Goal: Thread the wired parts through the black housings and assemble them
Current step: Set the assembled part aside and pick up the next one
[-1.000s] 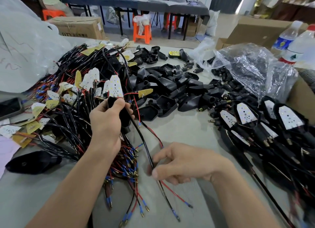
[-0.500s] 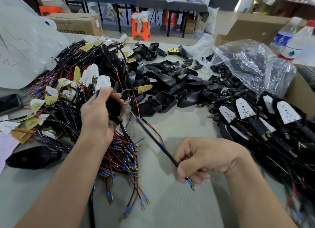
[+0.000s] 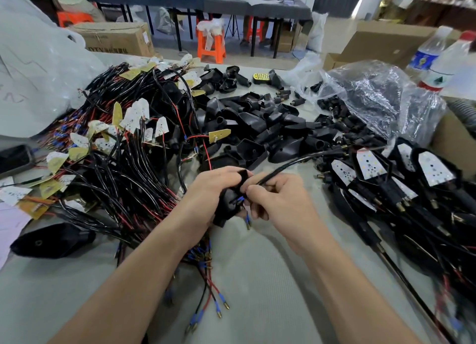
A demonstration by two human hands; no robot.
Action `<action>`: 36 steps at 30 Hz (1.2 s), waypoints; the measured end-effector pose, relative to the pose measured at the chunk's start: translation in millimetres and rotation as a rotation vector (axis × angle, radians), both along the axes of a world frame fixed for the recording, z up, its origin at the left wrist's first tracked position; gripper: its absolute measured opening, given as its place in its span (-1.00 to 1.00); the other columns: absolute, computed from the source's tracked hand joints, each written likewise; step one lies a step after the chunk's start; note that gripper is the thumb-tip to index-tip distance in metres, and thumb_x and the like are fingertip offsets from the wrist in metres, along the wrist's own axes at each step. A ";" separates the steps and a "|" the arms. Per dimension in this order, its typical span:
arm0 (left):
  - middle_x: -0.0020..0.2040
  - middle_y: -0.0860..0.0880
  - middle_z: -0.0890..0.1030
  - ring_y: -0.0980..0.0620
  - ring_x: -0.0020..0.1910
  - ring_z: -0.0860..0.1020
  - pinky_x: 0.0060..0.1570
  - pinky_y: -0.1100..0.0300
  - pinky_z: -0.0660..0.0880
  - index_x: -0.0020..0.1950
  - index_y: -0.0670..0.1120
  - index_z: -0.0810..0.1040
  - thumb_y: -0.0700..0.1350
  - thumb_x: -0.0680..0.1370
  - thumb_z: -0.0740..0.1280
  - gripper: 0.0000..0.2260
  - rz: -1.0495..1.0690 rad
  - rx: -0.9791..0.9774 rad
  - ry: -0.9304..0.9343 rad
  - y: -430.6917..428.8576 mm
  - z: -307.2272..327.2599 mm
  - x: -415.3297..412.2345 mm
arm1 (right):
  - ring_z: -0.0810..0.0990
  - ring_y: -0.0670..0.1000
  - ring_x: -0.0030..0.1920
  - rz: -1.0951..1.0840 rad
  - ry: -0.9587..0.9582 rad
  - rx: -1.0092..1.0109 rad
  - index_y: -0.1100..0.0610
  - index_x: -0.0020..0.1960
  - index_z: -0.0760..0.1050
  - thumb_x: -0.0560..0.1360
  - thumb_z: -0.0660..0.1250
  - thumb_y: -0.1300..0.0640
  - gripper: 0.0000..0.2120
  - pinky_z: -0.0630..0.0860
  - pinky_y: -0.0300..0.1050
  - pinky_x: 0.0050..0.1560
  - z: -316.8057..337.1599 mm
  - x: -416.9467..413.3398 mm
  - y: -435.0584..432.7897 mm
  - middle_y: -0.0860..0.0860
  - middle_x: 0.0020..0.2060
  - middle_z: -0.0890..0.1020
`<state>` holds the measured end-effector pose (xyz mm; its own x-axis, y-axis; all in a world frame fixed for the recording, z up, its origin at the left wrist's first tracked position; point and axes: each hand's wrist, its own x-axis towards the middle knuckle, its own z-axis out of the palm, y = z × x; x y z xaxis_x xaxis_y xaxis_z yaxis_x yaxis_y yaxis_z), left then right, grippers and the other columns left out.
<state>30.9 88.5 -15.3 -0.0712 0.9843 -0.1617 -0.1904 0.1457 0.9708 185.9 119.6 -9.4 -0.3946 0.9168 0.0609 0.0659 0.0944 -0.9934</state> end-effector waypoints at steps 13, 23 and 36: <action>0.06 -0.09 0.75 0.00 0.07 0.72 0.03 0.26 0.60 0.12 0.00 0.75 -0.28 0.27 0.64 -0.55 -0.048 0.391 0.101 -5.9 3.7 -3.7 | 0.52 -0.16 -0.51 -0.011 -0.425 0.332 -0.15 -0.32 0.57 0.41 0.44 0.18 -0.75 0.37 -0.34 -0.49 -0.8 2.5 -1.7 -0.16 -0.53 0.59; 0.04 -0.15 0.75 -0.11 0.03 0.72 -0.01 0.11 0.65 0.13 -0.05 0.75 -0.20 0.39 0.55 -0.69 0.059 0.371 0.035 -6.8 0.4 2.5 | 0.41 -0.08 -0.52 0.070 -0.477 0.368 -0.07 -0.45 0.49 0.50 0.31 0.18 -0.64 0.31 -0.22 -0.48 3.5 -3.5 -7.9 -0.06 -0.53 0.51; -0.02 -0.13 0.75 -0.03 -0.08 0.73 -0.17 0.25 0.61 0.10 -0.02 0.76 -0.21 0.42 0.50 -0.73 0.063 0.308 -0.160 2.7 -1.8 5.0 | 0.52 -0.07 -0.38 -0.294 -0.351 0.308 0.04 -0.32 0.53 0.36 0.55 0.17 -0.79 0.41 -0.21 -0.37 -0.9 -9.4 -9.8 -0.07 -0.41 0.59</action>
<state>35.9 91.1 -17.1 -0.1312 0.9831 0.1277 -0.3428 -0.1658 0.9247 176.5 109.8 -10.3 -0.1692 0.9521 0.2546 0.4553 0.3046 -0.8366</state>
